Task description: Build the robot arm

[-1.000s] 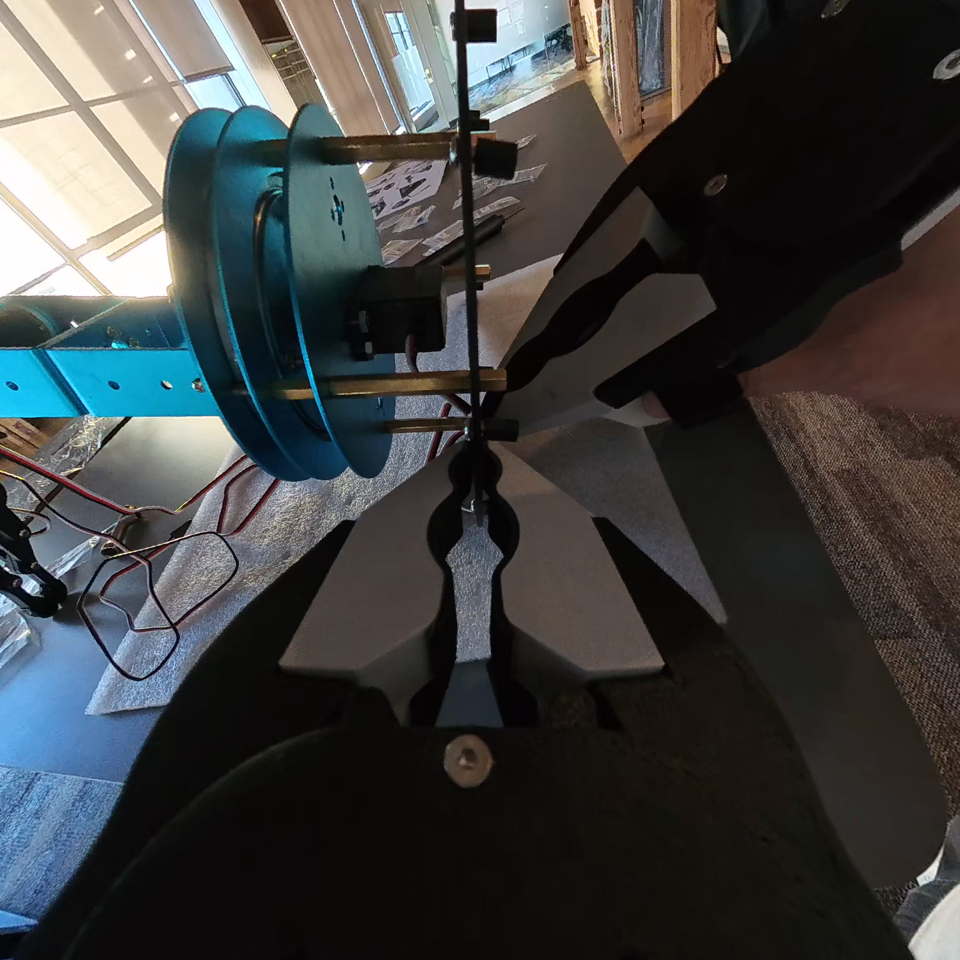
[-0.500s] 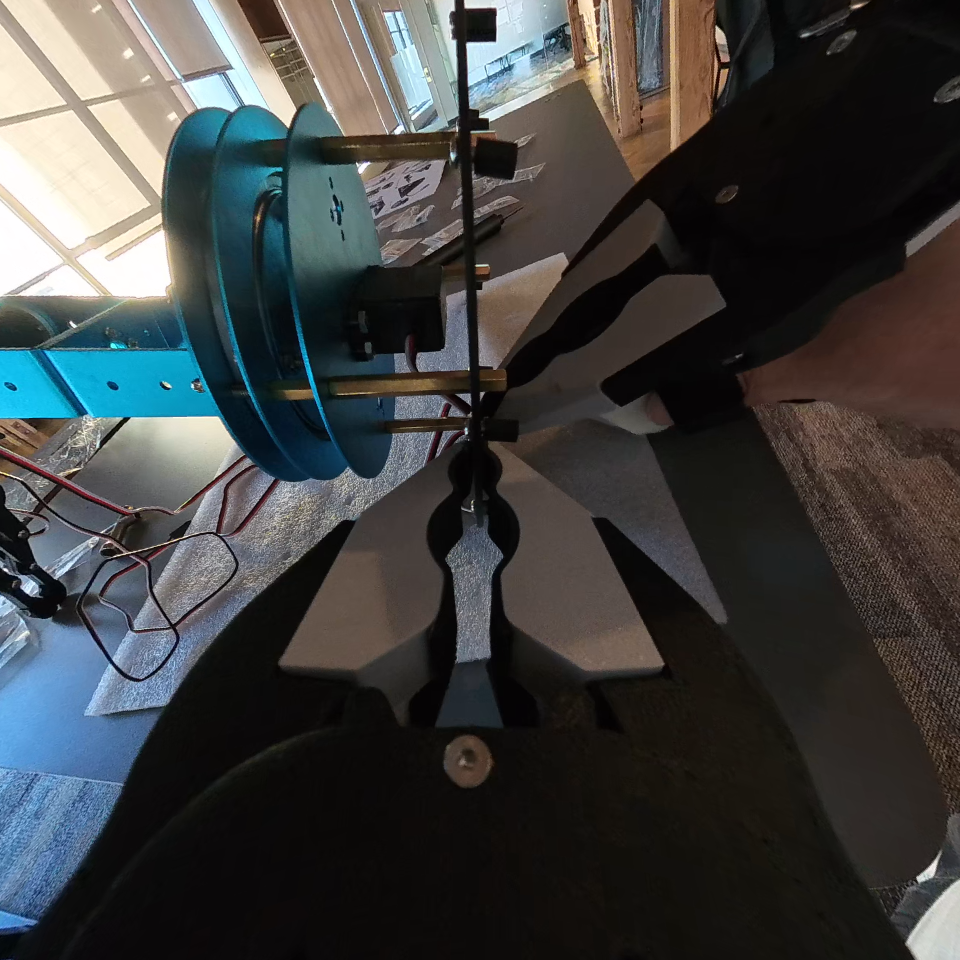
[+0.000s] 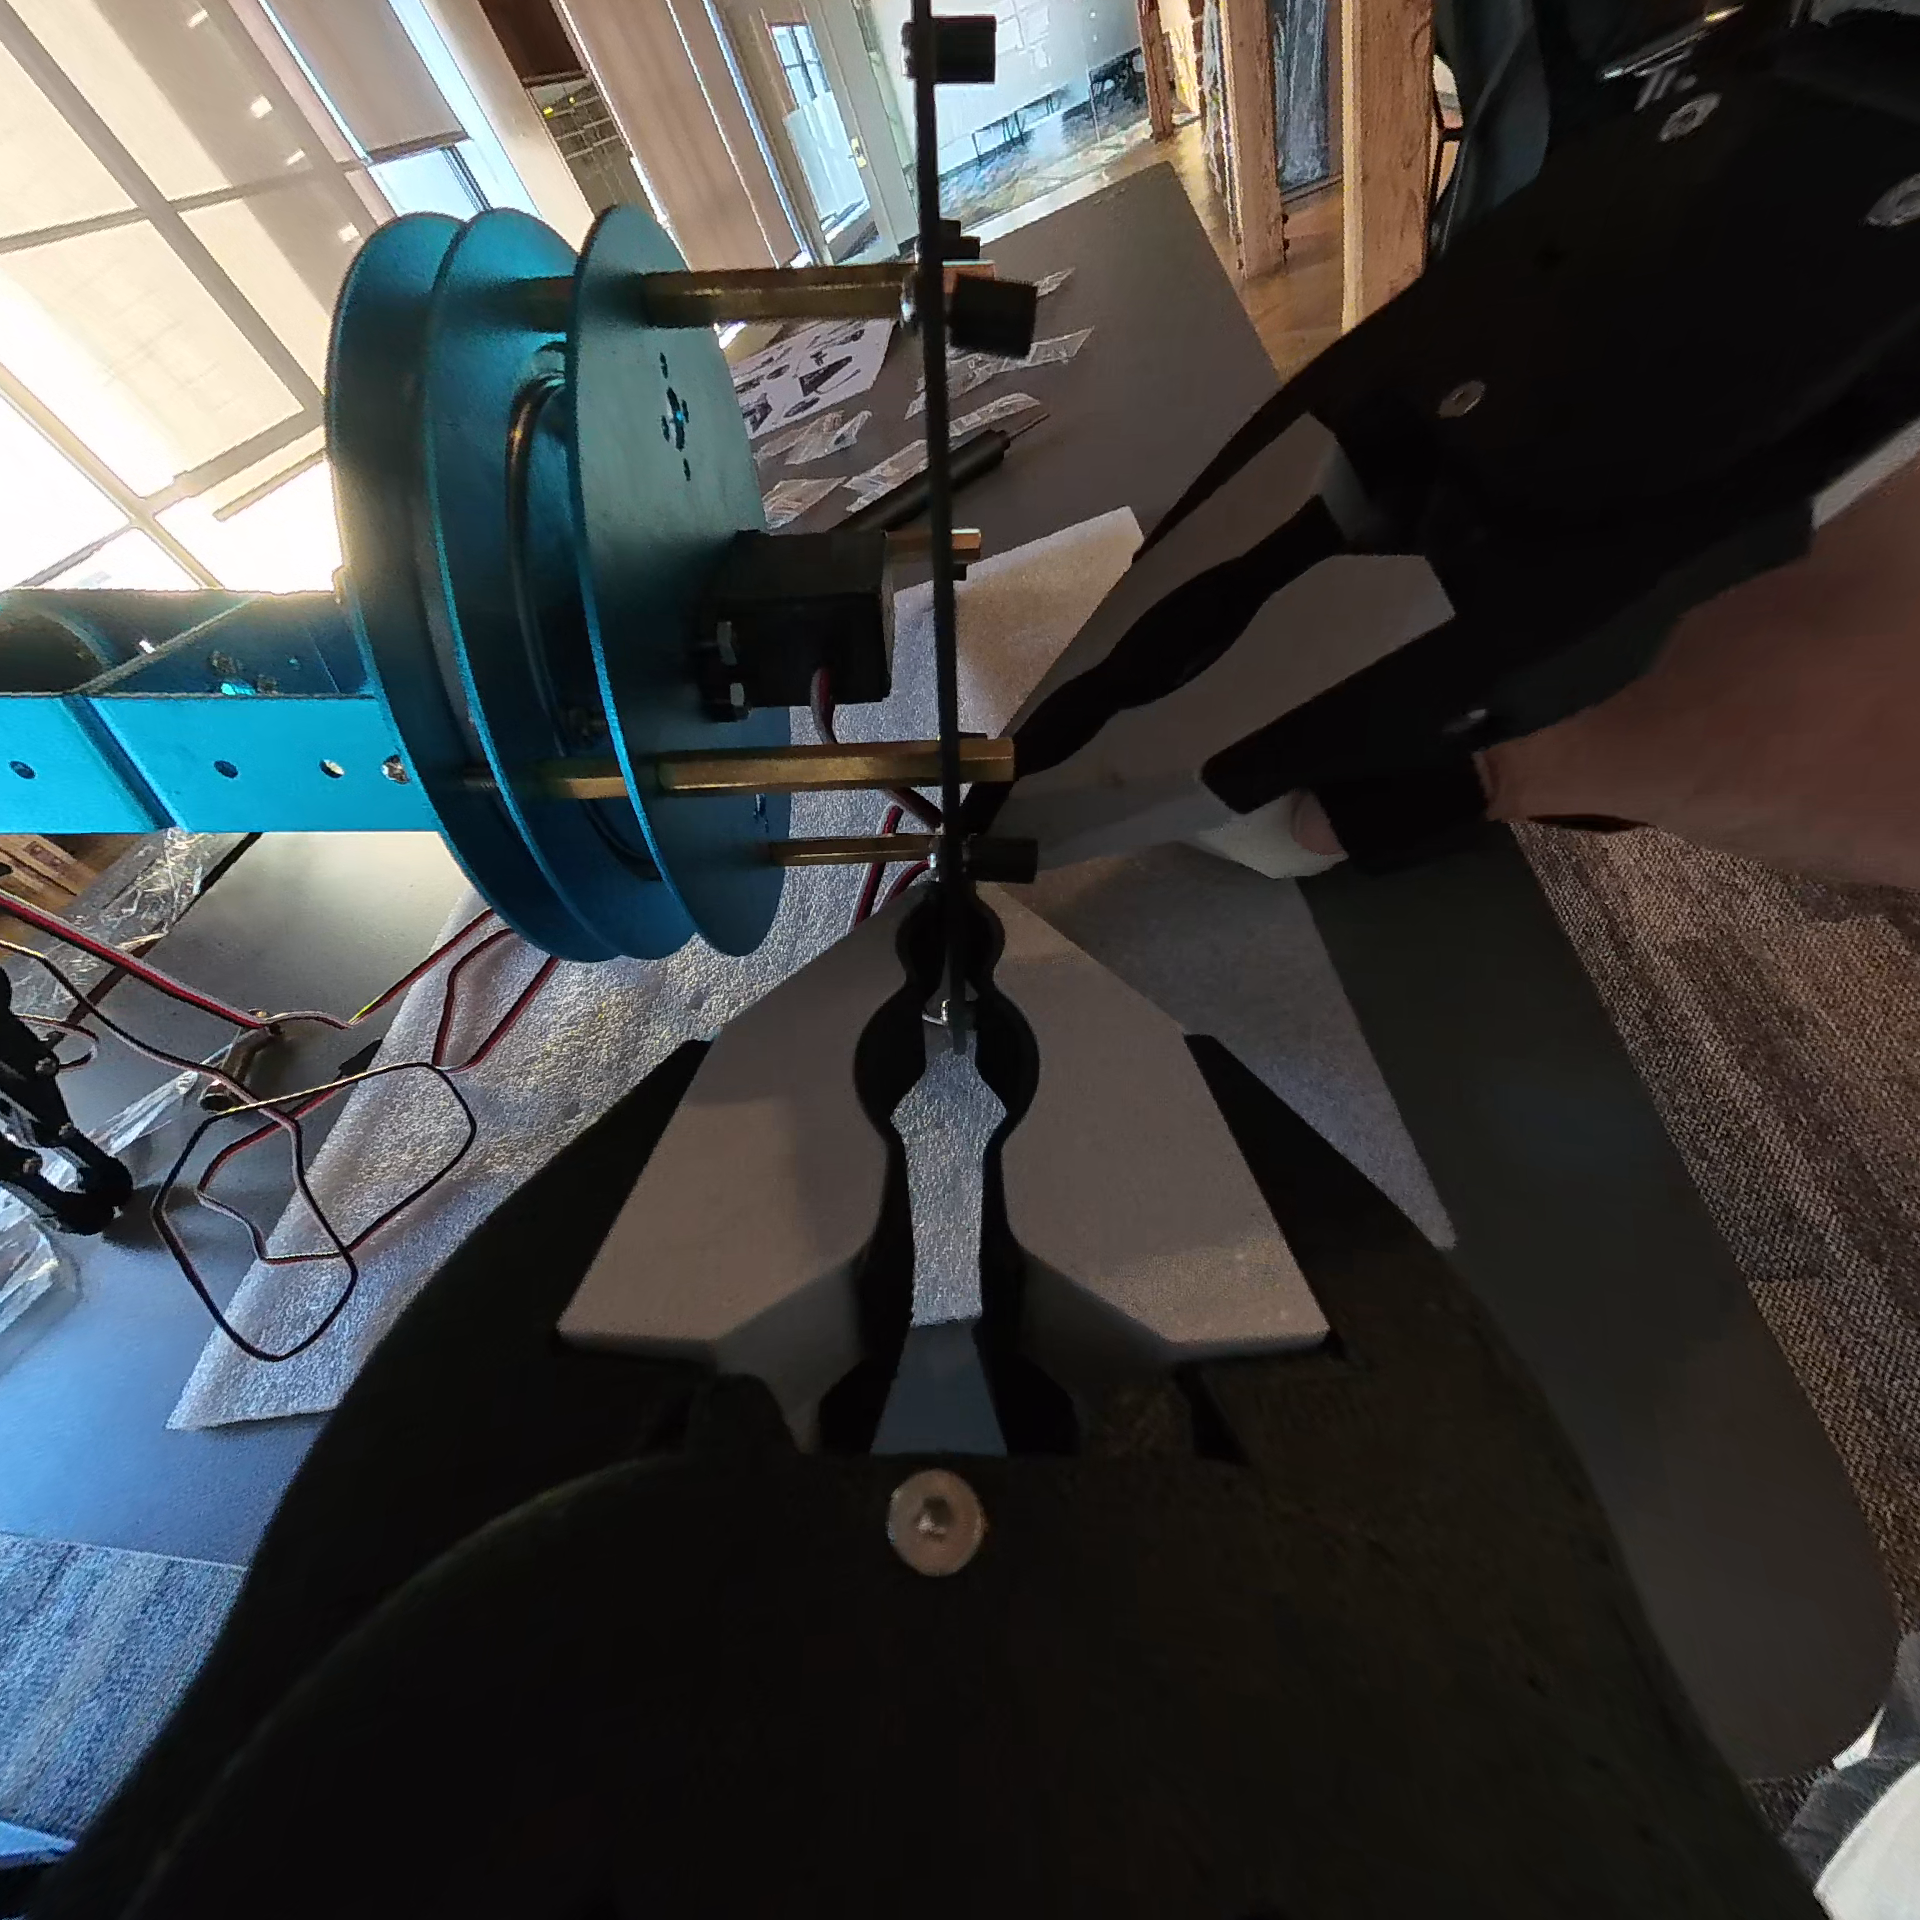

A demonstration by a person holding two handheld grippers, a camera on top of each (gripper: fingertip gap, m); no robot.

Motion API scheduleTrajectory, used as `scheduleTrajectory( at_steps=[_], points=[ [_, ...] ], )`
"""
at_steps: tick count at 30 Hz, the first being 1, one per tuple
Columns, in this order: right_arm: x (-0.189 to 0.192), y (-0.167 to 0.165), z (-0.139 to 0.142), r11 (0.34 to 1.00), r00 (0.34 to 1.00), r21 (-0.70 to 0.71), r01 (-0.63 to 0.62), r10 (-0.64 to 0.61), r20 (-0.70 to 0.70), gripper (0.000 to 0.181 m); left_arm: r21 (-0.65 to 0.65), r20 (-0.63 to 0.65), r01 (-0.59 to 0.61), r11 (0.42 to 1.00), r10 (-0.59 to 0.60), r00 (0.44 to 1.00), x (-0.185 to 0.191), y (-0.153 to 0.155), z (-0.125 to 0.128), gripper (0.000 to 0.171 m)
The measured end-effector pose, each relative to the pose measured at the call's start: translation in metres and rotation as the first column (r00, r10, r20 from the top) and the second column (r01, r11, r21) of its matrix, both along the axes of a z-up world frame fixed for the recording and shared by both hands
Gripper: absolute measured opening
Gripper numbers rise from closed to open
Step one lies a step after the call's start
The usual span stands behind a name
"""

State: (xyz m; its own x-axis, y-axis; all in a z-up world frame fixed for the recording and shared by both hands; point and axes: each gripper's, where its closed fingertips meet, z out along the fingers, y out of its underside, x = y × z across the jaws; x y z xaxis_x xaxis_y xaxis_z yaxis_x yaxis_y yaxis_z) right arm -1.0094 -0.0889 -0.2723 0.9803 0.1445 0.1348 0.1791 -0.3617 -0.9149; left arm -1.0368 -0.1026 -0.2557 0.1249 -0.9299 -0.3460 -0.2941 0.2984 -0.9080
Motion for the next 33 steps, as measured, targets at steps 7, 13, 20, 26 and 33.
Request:
scheduleTrajectory(
  at_steps=[7, 13, 20, 26, 33],
  points=[
    [-0.0013, 0.0001, -0.0008, 0.996, 0.939, -0.050, -0.070, 0.048, -0.342, 0.005, -0.001, -0.001, 0.001, 1.000, -0.001, 1.000, 0.0001, -0.0001, -0.0001, 0.000],
    [-0.0022, 0.0005, -0.0009, 0.982, 0.824, -0.095, -0.162, 0.081, -0.561, 0.005, 0.000, -0.002, 0.002, 1.000, -0.002, 1.000, 0.0000, -0.0002, 0.0000, 0.000],
    [-0.0018, 0.0013, 0.0000, 0.979, 0.766, -0.098, -0.178, 0.076, -0.638, 0.005, -0.001, -0.001, 0.003, 1.000, -0.003, 1.000, 0.0002, -0.0003, 0.0001, 0.000],
    [-0.0016, 0.0009, 0.0008, 0.987, 0.837, -0.070, -0.147, 0.086, -0.541, 0.004, 0.000, -0.001, 0.005, 1.000, -0.005, 1.000, 0.0002, -0.0004, 0.0002, 0.000],
    [-0.0006, 0.0015, -0.0005, 0.993, 0.928, -0.065, -0.101, 0.071, -0.366, 0.004, 0.004, -0.004, 0.010, 1.000, -0.010, 1.000, 0.0003, -0.0005, 0.0001, 0.000]
  ],
)
